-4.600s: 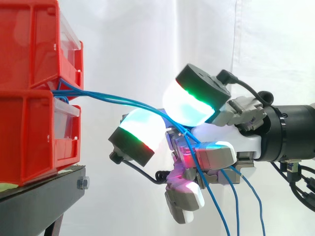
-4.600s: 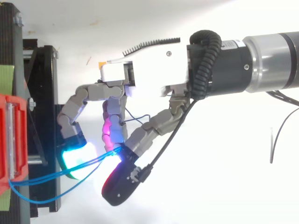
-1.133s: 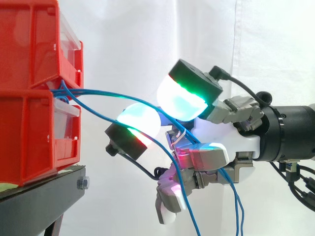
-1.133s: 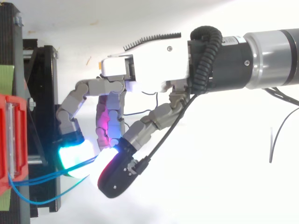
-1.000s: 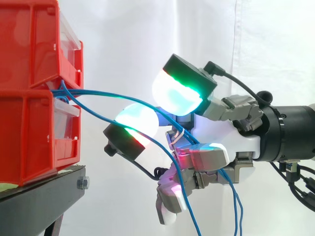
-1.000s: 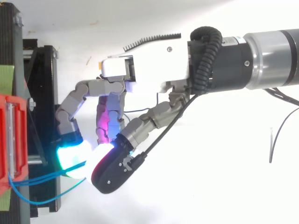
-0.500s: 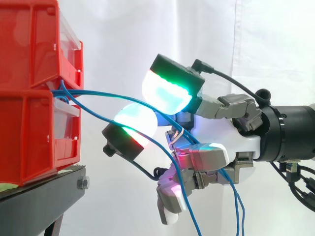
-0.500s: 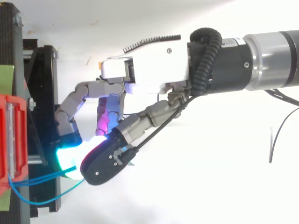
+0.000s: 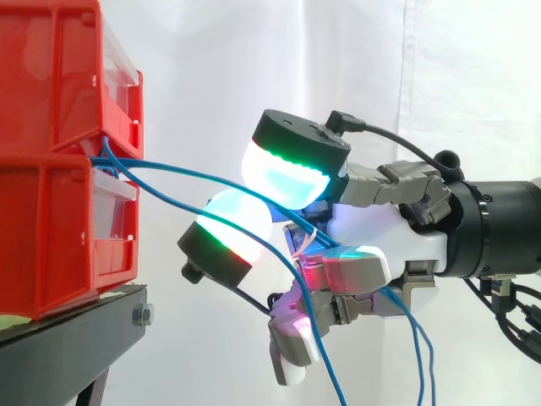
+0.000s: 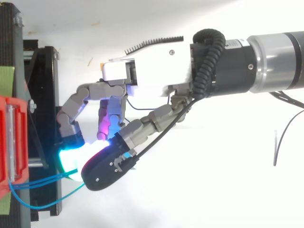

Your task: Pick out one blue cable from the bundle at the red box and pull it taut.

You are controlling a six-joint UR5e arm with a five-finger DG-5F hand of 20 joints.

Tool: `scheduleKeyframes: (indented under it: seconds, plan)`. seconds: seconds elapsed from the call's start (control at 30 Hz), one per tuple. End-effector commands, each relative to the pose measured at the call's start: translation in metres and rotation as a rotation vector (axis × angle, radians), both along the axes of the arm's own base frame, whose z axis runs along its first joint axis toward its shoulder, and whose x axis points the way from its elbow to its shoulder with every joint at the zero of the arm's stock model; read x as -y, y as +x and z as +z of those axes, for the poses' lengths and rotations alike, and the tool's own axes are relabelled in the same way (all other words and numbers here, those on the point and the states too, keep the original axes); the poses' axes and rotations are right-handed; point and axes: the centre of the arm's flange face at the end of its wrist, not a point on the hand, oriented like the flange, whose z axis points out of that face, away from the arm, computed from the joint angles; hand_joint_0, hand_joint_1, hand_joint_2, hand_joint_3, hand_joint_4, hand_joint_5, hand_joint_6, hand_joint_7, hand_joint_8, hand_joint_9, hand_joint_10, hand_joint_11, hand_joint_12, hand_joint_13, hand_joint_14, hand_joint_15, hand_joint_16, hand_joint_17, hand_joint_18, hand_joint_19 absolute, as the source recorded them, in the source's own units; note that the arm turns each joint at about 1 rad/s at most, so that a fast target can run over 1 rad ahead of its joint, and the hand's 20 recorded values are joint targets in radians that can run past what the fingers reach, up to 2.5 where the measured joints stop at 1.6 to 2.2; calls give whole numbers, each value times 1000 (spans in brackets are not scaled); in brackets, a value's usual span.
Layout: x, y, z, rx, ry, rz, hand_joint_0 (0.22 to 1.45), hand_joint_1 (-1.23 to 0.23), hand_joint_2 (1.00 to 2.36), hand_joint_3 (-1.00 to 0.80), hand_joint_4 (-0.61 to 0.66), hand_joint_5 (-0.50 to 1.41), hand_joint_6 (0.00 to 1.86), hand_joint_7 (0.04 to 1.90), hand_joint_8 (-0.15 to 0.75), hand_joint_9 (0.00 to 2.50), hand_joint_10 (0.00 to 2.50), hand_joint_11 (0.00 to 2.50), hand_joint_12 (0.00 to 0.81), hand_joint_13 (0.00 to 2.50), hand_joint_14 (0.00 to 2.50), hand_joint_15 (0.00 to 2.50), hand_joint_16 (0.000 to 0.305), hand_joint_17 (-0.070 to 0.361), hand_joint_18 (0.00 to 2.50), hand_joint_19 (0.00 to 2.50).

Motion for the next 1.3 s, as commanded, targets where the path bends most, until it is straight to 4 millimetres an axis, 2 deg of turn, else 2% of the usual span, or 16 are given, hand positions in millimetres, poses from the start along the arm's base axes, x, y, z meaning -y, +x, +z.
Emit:
scheduleKeyframes:
  seconds: [0.0,0.2,0.37,0.43,0.63,0.83,0.93,1.1,1.27]
  plan:
    - [-1,0,0,0,0,1,621,-724,1014,-263,40,-140,882,882,297,1366,27,894,416,1040,26,669,57,129,764,734]
    - [-2,0,0,1,0,2,625,-714,1014,-276,50,-145,890,873,295,1361,27,897,413,1041,24,672,56,126,762,741]
    - [-3,0,0,0,0,4,620,-679,1008,-391,48,-140,888,839,296,1400,26,905,413,1059,24,668,56,126,776,746]
    - [-3,0,0,1,0,4,587,-633,1000,-500,50,-135,880,833,292,1408,27,910,415,1064,25,666,56,127,784,746]
    - [-4,1,0,1,0,4,503,-551,1000,-500,62,-130,864,835,313,1407,25,875,440,1081,24,660,62,139,818,749]
    - [-3,1,0,1,0,1,504,-556,1000,-500,64,-129,860,841,318,1411,26,864,439,1085,24,661,62,138,824,759]
    - [-4,1,0,0,0,2,584,-607,1000,-500,47,-128,855,872,303,1408,28,876,419,1076,25,667,57,128,799,772]
    - [-4,1,0,1,0,2,623,-701,1013,-302,22,-127,875,921,305,1409,28,894,412,1084,24,669,56,126,807,773]
    - [-4,1,0,0,0,2,634,-781,1016,-216,31,-128,898,918,308,1404,26,889,422,1088,25,672,58,130,830,741]
